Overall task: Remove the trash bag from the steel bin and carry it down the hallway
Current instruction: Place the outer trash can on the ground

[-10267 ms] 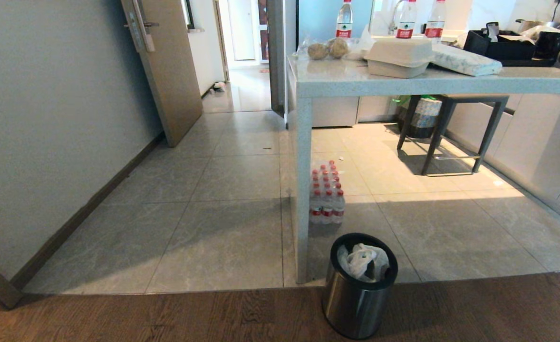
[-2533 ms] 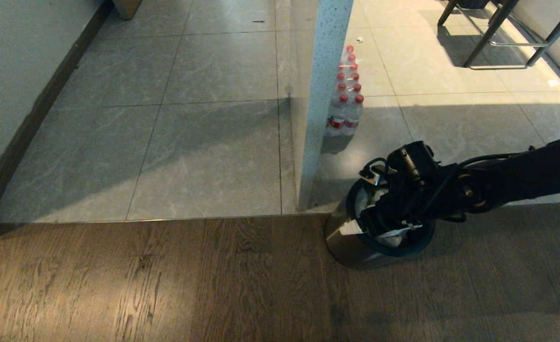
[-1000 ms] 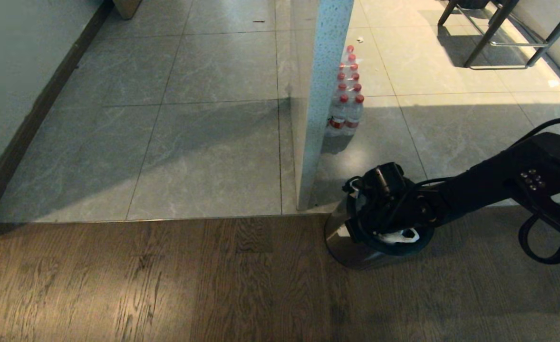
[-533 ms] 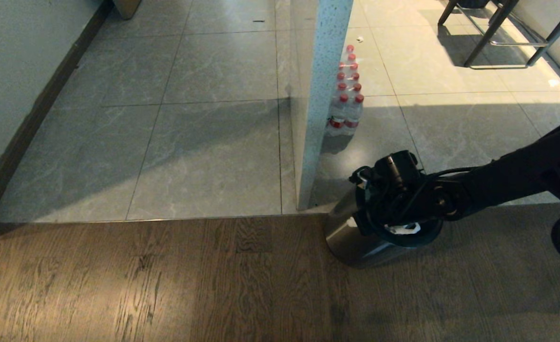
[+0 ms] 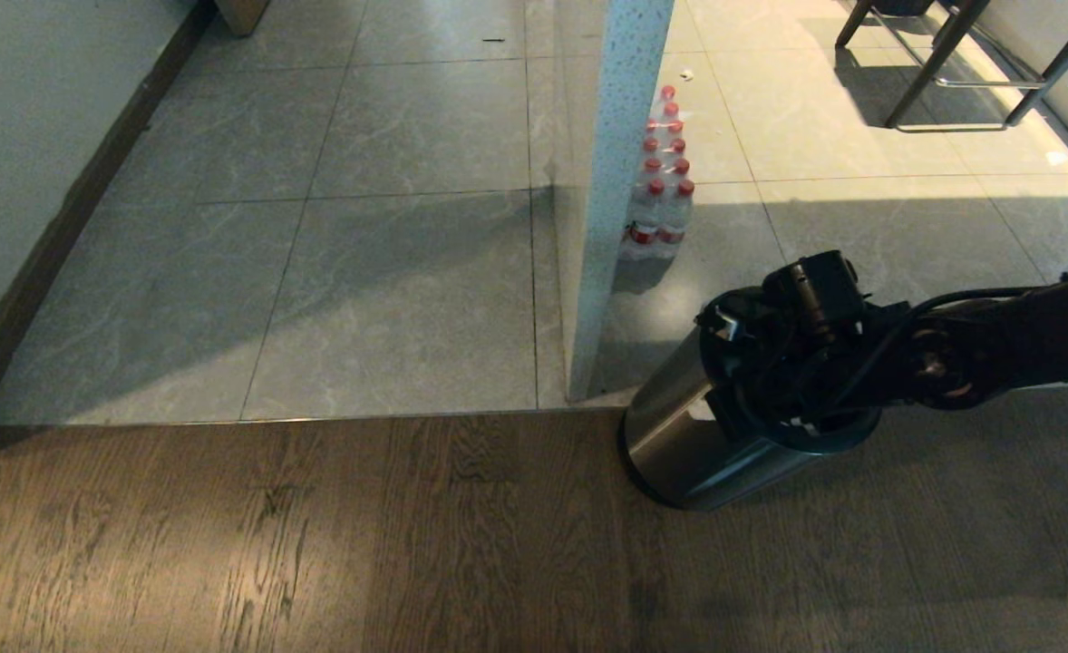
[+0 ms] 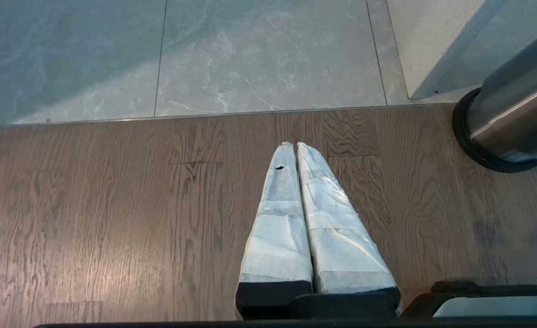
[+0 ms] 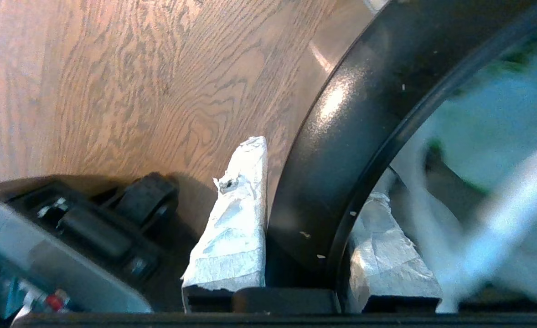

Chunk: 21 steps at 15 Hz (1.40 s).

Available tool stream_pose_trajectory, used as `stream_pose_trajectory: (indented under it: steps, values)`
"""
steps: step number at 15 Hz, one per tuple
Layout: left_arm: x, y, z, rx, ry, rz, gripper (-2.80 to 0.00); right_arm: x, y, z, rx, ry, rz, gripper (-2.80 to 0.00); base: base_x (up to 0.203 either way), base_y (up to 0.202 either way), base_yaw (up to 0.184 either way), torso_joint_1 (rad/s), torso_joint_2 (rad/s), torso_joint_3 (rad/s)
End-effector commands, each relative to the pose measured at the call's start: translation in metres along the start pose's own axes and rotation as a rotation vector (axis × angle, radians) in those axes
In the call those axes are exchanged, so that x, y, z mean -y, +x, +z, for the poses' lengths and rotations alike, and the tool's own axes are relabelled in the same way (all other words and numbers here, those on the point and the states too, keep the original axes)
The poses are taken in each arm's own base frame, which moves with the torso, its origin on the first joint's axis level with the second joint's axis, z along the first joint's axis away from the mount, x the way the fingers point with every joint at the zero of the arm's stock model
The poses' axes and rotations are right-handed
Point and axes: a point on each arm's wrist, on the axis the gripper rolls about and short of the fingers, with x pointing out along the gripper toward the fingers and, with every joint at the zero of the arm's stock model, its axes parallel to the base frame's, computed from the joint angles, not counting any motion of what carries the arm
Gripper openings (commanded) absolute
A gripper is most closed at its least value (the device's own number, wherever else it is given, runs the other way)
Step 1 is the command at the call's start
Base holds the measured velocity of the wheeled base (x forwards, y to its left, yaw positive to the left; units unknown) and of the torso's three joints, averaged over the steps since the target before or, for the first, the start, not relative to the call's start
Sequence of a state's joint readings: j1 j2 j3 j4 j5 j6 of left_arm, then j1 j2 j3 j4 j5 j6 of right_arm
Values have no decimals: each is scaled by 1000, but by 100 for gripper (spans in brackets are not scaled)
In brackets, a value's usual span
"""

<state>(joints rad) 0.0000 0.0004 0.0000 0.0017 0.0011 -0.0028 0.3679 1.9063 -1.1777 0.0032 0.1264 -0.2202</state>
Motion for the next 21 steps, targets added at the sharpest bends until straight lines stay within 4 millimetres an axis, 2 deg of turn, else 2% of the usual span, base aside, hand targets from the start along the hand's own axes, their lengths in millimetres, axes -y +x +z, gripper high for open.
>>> stream_pose_trajectory:
  steps: [1,6,9,14,19,21]
  values:
    - [0,0,0,1,0,0,-280,-2,-37,11,53,-7,-9,-280,0,0,0,0,0,0]
    - [0,0,0,1,0,0,-280,-11,-115,17,104,-23,-19,-280,0,0,0,0,0,0]
    - [0,0,0,1,0,0,-280,-18,-157,13,139,-32,-26,-280,0,0,0,0,0,0]
    - [0,0,0,2,0,0,-280,-23,-224,22,297,-53,-75,-280,0,0,0,0,0,0]
    - [0,0,0,1,0,0,-280,-13,-286,4,367,12,-242,-280,0,0,0,0,0,0]
    - [0,0,0,1,0,0,-280,-12,-303,-8,365,48,-316,-280,0,0,0,0,0,0]
